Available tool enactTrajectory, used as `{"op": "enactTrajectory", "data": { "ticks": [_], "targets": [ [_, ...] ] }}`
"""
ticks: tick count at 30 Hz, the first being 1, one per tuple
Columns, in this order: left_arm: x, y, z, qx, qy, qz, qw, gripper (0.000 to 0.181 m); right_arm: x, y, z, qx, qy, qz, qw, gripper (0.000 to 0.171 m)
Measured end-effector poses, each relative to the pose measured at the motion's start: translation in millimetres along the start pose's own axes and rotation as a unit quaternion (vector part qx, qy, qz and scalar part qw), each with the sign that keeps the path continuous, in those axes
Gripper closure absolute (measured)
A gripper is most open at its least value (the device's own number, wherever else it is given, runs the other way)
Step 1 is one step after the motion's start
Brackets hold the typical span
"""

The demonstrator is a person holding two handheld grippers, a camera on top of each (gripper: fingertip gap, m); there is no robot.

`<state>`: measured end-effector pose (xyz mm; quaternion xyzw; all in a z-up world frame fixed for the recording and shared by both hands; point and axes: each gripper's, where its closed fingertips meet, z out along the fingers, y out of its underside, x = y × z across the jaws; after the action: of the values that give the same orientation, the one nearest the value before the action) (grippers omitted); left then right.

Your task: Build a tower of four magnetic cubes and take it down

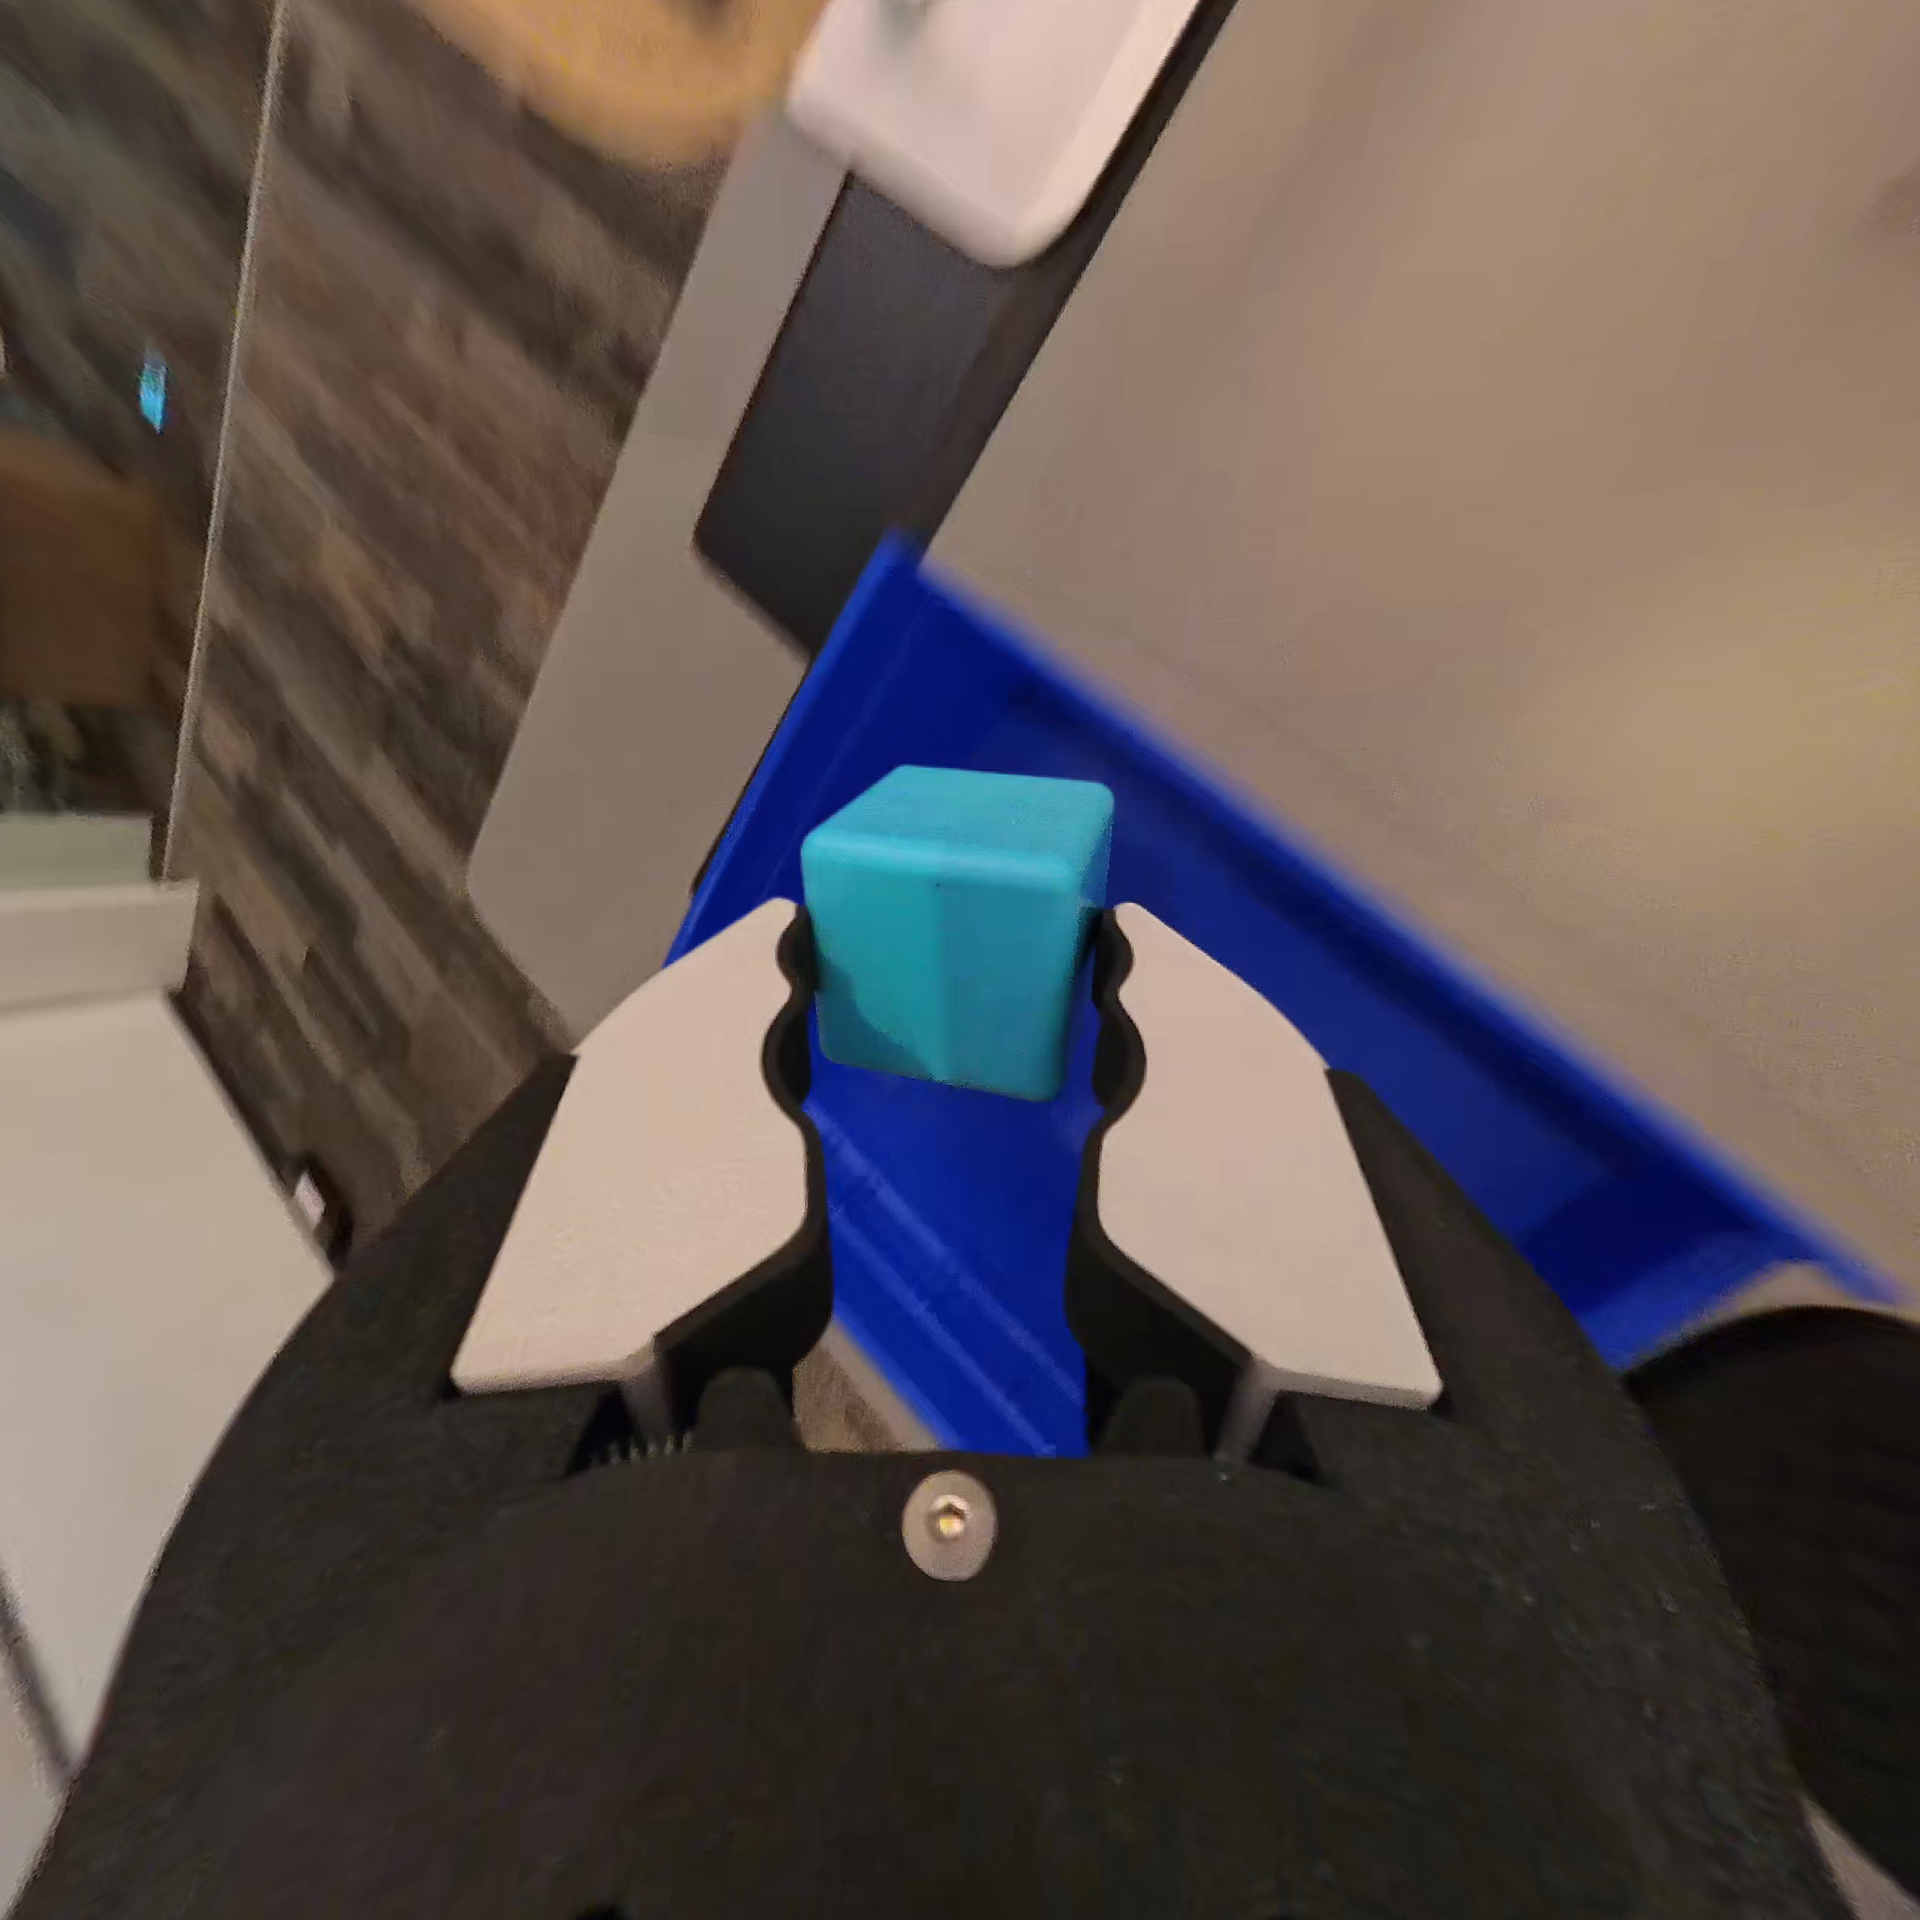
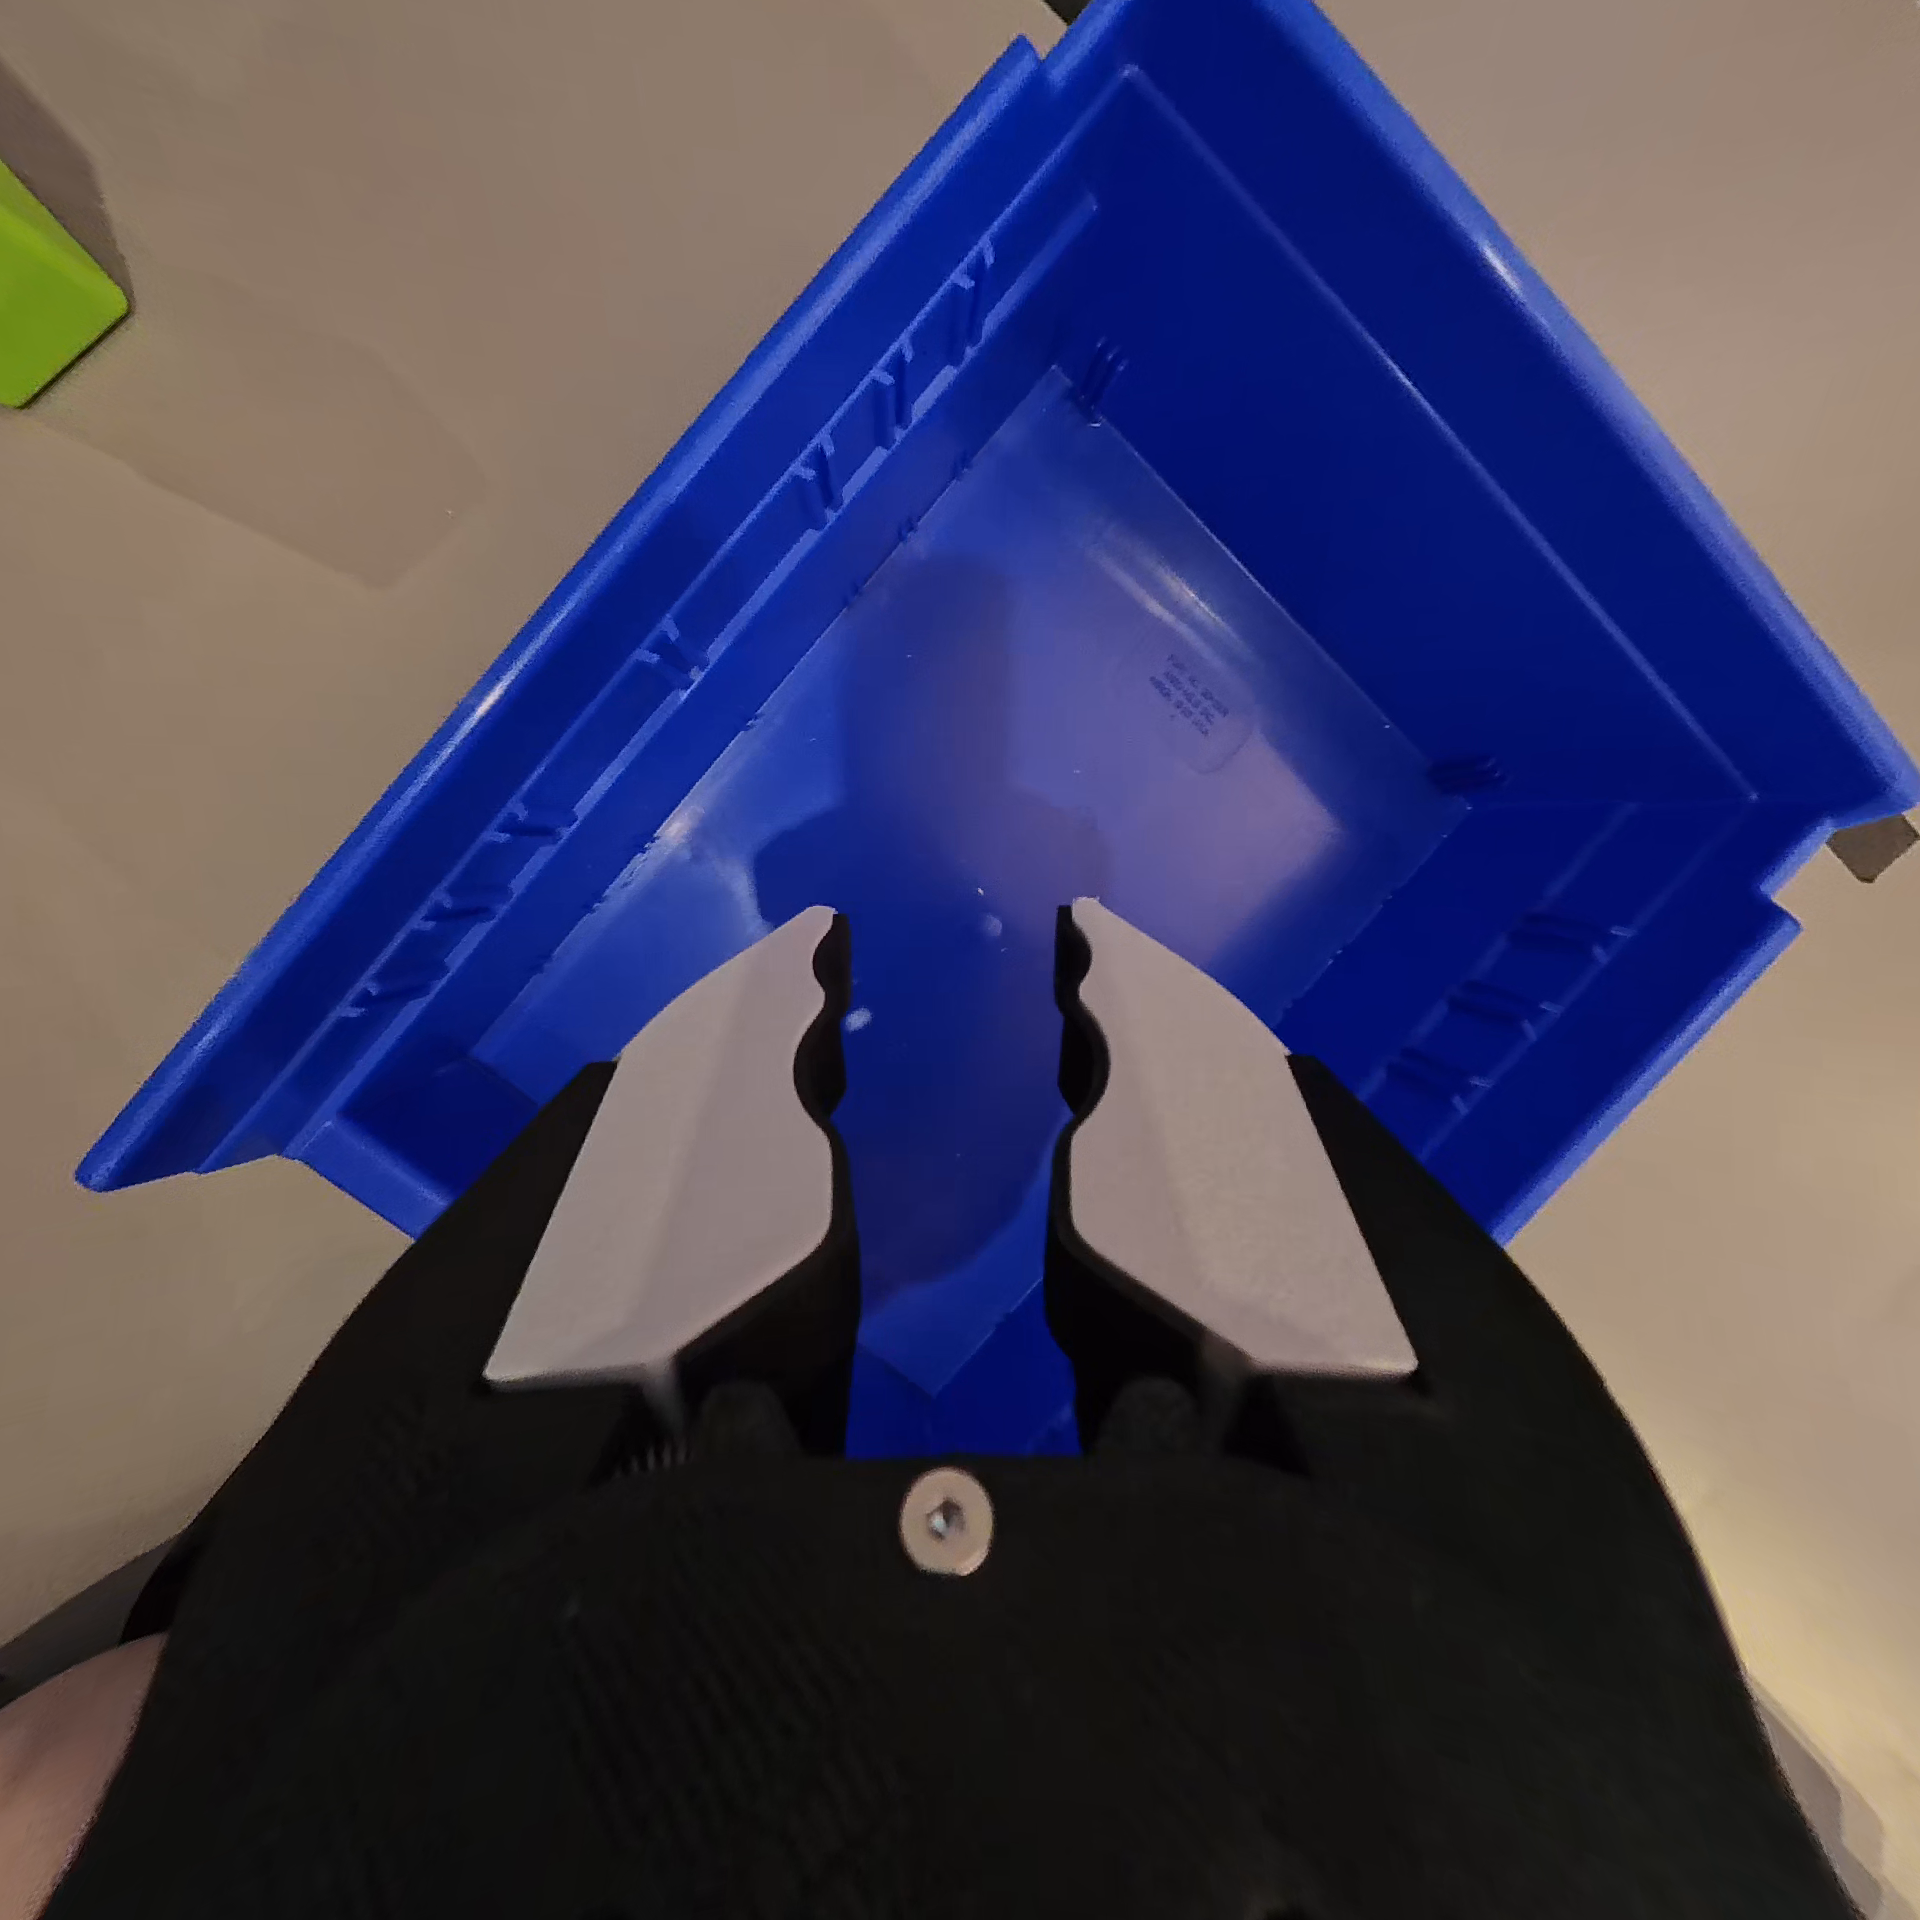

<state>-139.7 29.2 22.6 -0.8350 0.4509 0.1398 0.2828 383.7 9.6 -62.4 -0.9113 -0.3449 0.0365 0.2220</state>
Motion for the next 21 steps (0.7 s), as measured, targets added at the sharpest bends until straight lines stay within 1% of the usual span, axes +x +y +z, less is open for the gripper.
{"op": "enactTrajectory", "data": {
  "ticks": [2, 4, 6, 8, 11, 15, 18, 21],
  "targets": [
    [40, -52, -30, 0.056, 0.045, 0.035, 0.997, 0.13, -2, -1, 0, -0.003, 0.001, -0.004, 1.0, 0.132],
    [87, -96, -50, 0.103, 0.082, 0.104, 0.986, 0.129, -4, -2, 0, -0.003, -0.001, -0.01, 1.0, 0.132],
    [124, -129, -55, 0.126, 0.092, 0.18, 0.971, 0.13, -7, -3, 0, -0.003, -0.004, -0.014, 1.0, 0.132],
    [149, -153, -50, 0.133, 0.09, 0.234, 0.959, 0.13, -9, -2, 0, -0.005, -0.006, -0.018, 1.0, 0.133],
    [182, -171, -35, 0.114, 0.14, 0.269, 0.946, 0.13, -11, 0, 0, -0.006, -0.011, -0.02, 1.0, 0.133],
    [192, -176, -13, 0.072, 0.147, 0.312, 0.936, 0.13, -12, 1, -1, 0.001, -0.016, -0.02, 1.0, 0.134],
    [201, -176, -7, 0.06, 0.168, 0.324, 0.929, 0.13, -12, -1, -3, 0.011, -0.022, -0.018, 1.0, 0.133],
    [203, -174, -1, 0.046, 0.169, 0.337, 0.925, 0.13, -11, -1, -4, 0.011, -0.023, -0.017, 1.0, 0.133]
  ]
}}
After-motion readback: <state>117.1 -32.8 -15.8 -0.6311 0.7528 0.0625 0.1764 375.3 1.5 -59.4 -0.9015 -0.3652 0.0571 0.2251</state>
